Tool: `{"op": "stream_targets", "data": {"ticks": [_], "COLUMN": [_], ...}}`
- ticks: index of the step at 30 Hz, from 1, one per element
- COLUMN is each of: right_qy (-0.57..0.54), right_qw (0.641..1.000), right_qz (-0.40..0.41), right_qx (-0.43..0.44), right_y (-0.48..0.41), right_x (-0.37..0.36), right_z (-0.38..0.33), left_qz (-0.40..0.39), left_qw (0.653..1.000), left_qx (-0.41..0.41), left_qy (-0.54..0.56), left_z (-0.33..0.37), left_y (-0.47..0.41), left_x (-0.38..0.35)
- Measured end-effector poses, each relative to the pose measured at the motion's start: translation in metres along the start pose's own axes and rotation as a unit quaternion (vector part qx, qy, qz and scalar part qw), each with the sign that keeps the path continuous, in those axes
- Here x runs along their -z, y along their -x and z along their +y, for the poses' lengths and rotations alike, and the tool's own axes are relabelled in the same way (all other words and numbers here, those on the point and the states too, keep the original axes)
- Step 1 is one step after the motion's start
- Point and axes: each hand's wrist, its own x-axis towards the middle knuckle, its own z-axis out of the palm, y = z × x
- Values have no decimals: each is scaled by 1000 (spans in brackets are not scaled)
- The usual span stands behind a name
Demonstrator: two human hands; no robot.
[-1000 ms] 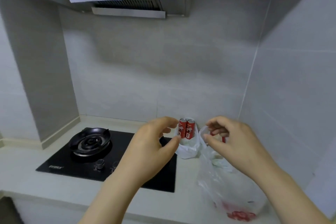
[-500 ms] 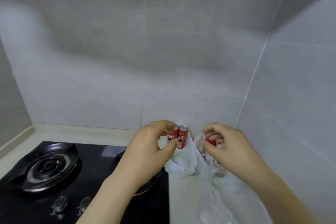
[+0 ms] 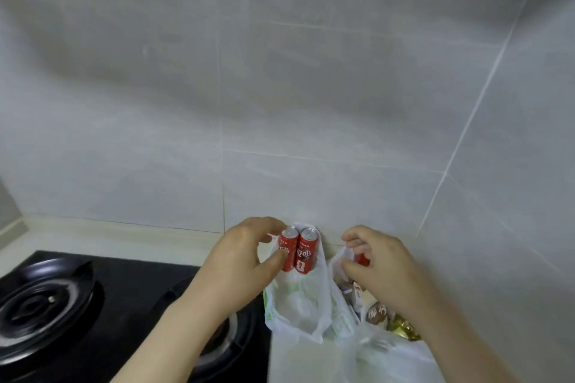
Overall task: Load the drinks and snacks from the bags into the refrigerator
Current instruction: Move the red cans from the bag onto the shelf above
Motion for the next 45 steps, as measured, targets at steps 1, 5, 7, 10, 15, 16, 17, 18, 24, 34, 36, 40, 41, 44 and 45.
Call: {"op": "stream_targets", "data": {"ticks": [1,5,7,10,15,16,17,18,24,34,36,40,41,44,45], "right_qy": [-1,-3,-4,-13,-2,2,7,14,29,31,27,18,13,-16,-19], "right_qw": [1000,1000,1000,999,998,997,997,996,991,991,992,993,993,993,993], "right_qz": [-6,-19,-29,-50,-70,-74,-79,-84,-121,-121,-112,-98,-99,-100,-100], "right_qx": [0,3,-2,-6,-10,-11,-14,-18,-38,-47,-53,-58,-61,-63,-62], "right_y": [-9,-42,-56,-73,-102,-107,-113,-119,-152,-200,-206,-216,-218,-223,-224], "right_x": [0,-6,-11,-23,-41,-46,-50,-55,-95,-156,-166,-183,-186,-194,-196], "right_z": [9,38,51,67,86,89,91,93,111,137,141,150,152,161,163], "left_qz": [2,-4,-13,-24,-69,-80,-89,-99,-136,-140,-126,-92,-91,-94,-94], "left_qw": [1000,999,999,998,994,994,993,991,986,985,987,989,989,988,988], "left_qx": [3,19,29,38,29,28,29,30,52,101,102,116,117,119,123], "left_qy": [-4,-25,-37,-45,-73,-76,-77,-79,-80,-22,-15,-11,-9,-8,-7], "left_z": [-1,-10,-17,-29,-58,-64,-70,-77,-122,-176,-183,-193,-194,-199,-201], "left_y": [-8,-31,-42,-61,-97,-104,-111,-118,-148,-167,-171,-181,-184,-191,-194], "left_x": [-7,-30,-39,-53,-78,-83,-89,-95,-131,-177,-184,-195,-198,-206,-208]}}
